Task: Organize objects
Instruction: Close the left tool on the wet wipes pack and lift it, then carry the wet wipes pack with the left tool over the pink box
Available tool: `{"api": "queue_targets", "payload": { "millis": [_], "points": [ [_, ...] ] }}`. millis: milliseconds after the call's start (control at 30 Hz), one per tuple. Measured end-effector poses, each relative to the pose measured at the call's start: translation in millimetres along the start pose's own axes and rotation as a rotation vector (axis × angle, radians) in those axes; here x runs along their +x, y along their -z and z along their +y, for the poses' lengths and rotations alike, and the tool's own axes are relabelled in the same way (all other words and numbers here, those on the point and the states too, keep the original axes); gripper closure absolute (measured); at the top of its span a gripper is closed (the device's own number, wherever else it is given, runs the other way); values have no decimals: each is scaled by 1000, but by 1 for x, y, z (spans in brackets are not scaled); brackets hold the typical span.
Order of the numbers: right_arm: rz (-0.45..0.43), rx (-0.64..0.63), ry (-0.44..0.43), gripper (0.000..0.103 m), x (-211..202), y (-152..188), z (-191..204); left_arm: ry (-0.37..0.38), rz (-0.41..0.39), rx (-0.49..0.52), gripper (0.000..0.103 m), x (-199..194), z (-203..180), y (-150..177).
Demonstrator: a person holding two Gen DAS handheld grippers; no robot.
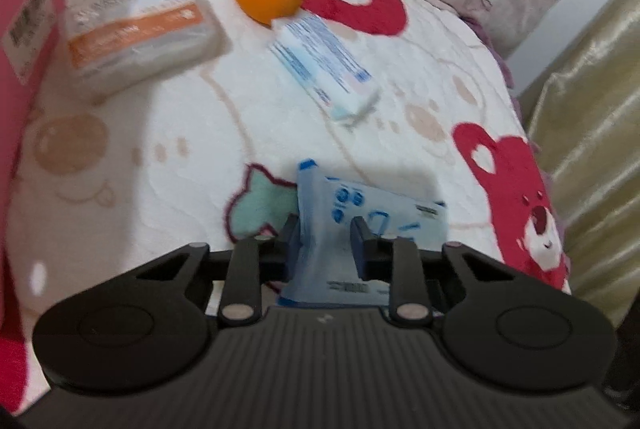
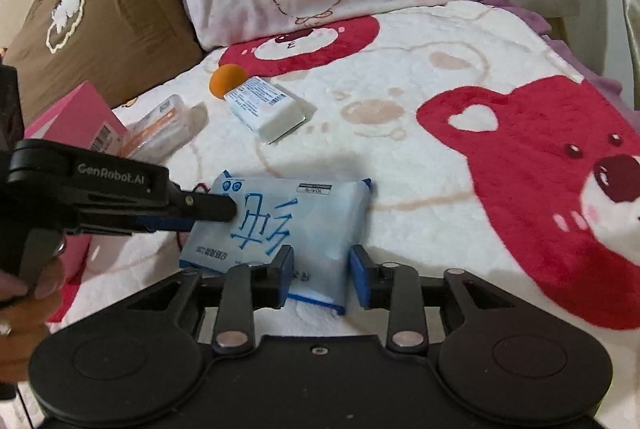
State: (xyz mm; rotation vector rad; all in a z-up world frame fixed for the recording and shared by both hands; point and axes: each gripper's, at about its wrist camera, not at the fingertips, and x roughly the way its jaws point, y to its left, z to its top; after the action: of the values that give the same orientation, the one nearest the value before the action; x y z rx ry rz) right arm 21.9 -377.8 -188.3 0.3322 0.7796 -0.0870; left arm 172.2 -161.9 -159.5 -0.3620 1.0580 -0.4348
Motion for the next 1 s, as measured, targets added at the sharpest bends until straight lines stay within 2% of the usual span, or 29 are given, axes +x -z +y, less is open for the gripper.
{"api": "queue_targets", "payload": {
  "millis": [233, 500, 633, 1000],
  "points": [
    [-12, -51, 27, 58, -1, 7, 17, -24, -9, 71, 79, -8, -14, 15],
    [-3, -158, 55, 53, -13, 16, 45, -15, 8, 48, 78, -30, -5, 32],
    [5, -185, 46, 51, -23, 19, 59, -21, -10, 42, 78, -45, -2, 39],
    [29, -218, 60, 47, -55, 22, 83, -67, 36, 156, 77, -81, -24, 49]
  ]
}}
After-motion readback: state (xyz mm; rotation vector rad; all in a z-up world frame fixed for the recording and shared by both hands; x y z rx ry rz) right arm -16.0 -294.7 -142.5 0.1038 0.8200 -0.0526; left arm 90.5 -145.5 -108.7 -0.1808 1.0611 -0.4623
